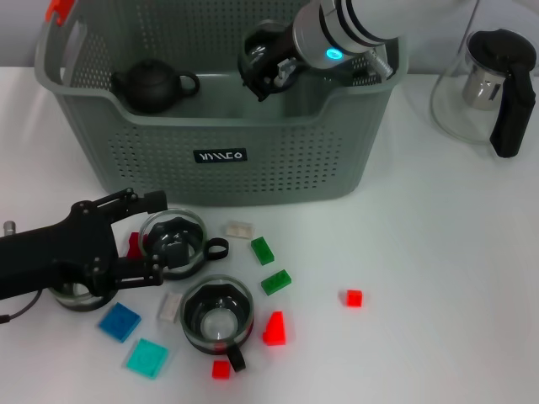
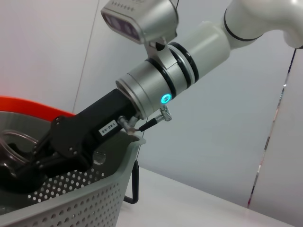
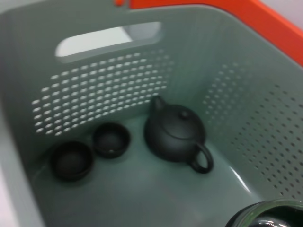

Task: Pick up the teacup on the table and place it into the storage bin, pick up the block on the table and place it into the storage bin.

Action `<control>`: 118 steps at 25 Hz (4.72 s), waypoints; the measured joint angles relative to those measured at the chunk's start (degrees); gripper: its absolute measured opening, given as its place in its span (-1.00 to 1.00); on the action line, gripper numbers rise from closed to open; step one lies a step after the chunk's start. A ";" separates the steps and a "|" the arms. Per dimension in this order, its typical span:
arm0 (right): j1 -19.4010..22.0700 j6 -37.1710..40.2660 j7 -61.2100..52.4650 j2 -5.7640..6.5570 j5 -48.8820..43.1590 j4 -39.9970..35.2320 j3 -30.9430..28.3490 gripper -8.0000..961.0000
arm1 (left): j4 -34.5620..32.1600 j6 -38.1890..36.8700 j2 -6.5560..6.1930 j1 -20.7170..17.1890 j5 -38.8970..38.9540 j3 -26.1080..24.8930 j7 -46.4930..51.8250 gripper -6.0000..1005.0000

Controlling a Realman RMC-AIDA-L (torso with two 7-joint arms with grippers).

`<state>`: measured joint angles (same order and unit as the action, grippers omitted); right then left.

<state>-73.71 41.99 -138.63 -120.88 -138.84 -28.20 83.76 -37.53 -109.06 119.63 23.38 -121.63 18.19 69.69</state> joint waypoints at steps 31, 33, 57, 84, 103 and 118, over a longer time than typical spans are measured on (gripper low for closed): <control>-0.51 -1.93 -2.93 0.45 -0.29 3.00 1.49 -0.60 | 0.61 1.41 0.26 -0.02 -0.01 0.00 -0.17 0.83; -0.47 -1.89 -3.02 0.49 -0.29 2.82 1.31 -0.51 | 0.62 1.41 0.26 -0.03 -0.01 0.00 -0.17 0.83; 20.08 59.29 9.84 3.54 8.21 -51.33 -15.57 0.68 | 0.25 1.33 -0.19 0.58 0.61 -0.74 0.45 0.83; 24.48 45.41 34.07 0.18 15.31 -37.25 12.21 0.80 | -2.61 -3.07 -1.44 -1.94 -4.81 -8.13 -1.04 0.83; 17.77 27.13 27.69 -0.51 20.96 -25.60 26.27 0.80 | -1.35 -2.16 -1.00 -1.53 -4.66 -8.17 -1.11 0.83; 16.16 23.68 26.57 -0.77 23.89 -23.79 32.01 0.81 | -0.79 -0.08 -0.97 -1.53 -4.66 -8.18 -1.26 0.83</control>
<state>-57.56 65.67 -112.06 -121.65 -114.95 -51.99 115.77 -38.31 -109.14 118.65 21.85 -126.30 10.02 68.43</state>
